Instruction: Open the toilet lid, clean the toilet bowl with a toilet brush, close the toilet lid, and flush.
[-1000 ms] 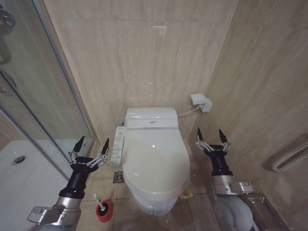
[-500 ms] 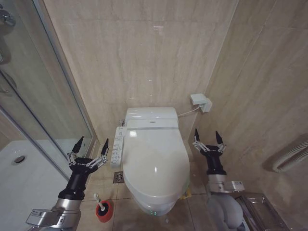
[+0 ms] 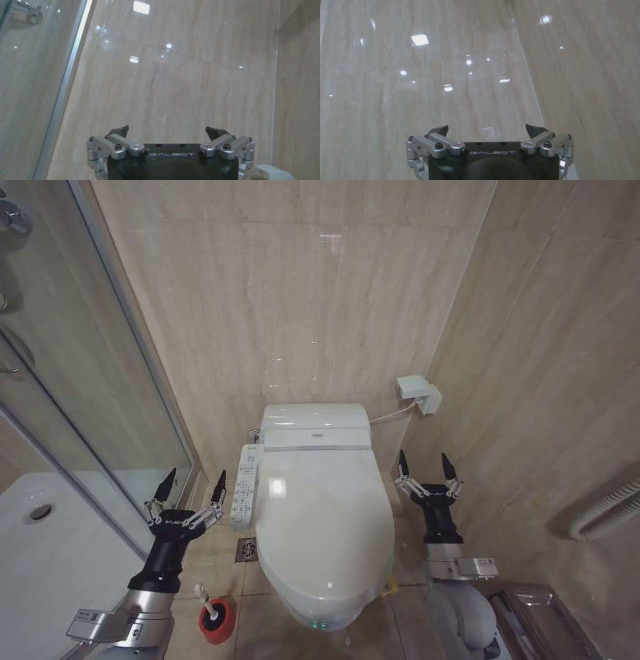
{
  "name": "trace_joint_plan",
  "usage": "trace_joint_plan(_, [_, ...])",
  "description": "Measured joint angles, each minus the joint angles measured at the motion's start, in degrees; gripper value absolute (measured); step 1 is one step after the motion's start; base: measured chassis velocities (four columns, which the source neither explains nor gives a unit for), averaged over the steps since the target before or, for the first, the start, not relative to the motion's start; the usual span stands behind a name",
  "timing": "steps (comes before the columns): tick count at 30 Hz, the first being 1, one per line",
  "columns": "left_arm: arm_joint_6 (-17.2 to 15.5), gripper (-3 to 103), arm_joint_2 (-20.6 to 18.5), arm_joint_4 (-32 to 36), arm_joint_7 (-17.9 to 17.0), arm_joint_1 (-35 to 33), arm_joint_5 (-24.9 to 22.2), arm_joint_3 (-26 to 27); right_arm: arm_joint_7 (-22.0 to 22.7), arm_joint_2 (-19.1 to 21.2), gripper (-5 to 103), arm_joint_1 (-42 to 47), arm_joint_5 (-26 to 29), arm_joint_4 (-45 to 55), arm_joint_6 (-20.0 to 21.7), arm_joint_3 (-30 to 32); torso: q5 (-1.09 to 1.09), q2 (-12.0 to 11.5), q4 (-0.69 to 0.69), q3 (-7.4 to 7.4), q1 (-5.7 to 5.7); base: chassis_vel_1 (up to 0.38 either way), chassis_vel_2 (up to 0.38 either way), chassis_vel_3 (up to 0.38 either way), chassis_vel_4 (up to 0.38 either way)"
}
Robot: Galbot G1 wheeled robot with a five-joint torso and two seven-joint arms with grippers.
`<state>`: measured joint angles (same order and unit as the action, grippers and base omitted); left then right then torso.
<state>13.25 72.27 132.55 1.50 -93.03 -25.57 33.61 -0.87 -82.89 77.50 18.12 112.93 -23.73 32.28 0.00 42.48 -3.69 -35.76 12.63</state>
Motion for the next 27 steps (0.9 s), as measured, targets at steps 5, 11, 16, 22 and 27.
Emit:
trace_joint_plan(5, [0.2,100,-0.4,0.0,0.0,0.0,0.0,0.3,-0.1,-0.4,100,-0.5,0.0,-0.4,-0.1,-0.1,0.0,0.0,0.01,0.0,0.02,-0.06,0.064,0.062,-0.07])
trace_joint_plan(11, [0.5,100,-0.8,0.2,0.0,-0.1,-0.2,0.7,0.8,-0.7,100,-0.5,-1.2,-0.5,-0.4,-0.7,0.0,0.0,0.02,0.0,0.02,-0.03,0.029,0.044,-0.019])
trace_joint_plan(16, [0.7,100,-0.9,0.0,0.0,0.1,-0.2,0.7,1.0,-0.8,100,-0.4,-1.4,-0.4,-0.5,-0.8,0.0,0.0,0.01,0.0,0.0,0.0,0.0,0.0,0.0])
trace_joint_plan(22, [0.8,100,-1.1,-0.3,-0.2,0.6,-0.3,0.8,1.0,-1.1,100,-0.1,-1.6,-0.2,-0.6,-0.8,0.0,0.0,0.01,0.0,0.0,0.0,0.0,0.0,0.0])
trace_joint_plan(27, [0.8,100,-1.3,-0.7,-0.2,1.0,-0.6,1.1,1.0,-1.1,100,0.2,-1.6,0.1,-0.7,-0.7,0.0,0.0,0.01,0.0,0.0,0.0,0.0,0.0,0.0])
